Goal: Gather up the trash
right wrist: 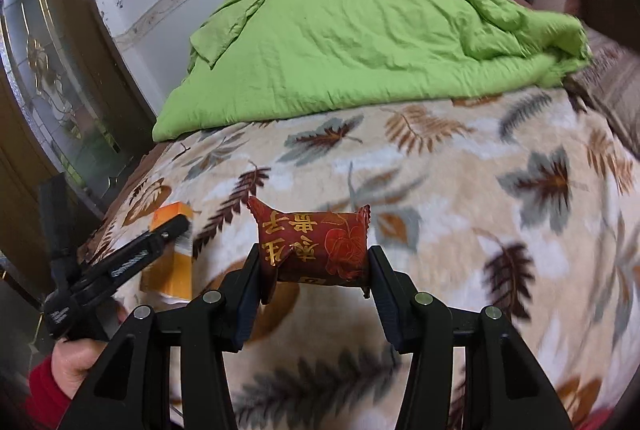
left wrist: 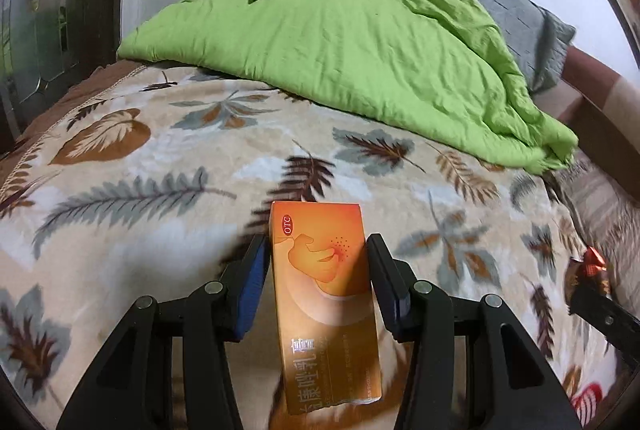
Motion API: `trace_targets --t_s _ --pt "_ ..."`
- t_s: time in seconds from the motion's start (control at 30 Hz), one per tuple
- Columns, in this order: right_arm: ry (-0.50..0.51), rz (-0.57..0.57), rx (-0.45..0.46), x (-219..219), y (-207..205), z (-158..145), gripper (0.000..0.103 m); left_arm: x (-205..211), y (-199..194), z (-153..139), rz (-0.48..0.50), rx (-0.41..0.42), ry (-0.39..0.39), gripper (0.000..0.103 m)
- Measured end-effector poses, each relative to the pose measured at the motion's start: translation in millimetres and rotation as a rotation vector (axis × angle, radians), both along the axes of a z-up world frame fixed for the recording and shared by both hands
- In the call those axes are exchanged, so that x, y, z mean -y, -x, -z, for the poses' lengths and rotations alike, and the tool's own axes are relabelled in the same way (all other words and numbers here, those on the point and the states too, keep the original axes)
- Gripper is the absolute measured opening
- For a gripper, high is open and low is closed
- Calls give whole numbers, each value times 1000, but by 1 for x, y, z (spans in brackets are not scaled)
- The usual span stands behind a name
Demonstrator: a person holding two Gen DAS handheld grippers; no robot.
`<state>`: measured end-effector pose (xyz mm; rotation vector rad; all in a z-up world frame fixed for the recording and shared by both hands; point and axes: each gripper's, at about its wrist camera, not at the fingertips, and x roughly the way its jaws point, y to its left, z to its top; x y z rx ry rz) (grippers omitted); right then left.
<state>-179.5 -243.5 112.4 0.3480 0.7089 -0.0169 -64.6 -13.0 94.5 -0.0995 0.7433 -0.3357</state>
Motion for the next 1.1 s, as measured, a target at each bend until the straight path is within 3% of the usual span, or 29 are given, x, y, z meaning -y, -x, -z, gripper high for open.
trace_targets --t_s 0.17,0.4,0.77,1.1 --pt "-13 -5 -6 -2 24 14 55 -5 50 -5 23 53 -74 48" --pt "-50 5 8 0 41 22 55 0 88 -10 14 141 -148 49" --pt "11 4 21 -10 45 21 55 1 91 0 17 143 -177 49" --pt "4 11 1 -10 41 24 55 -3 85 4 16 126 -157 49"
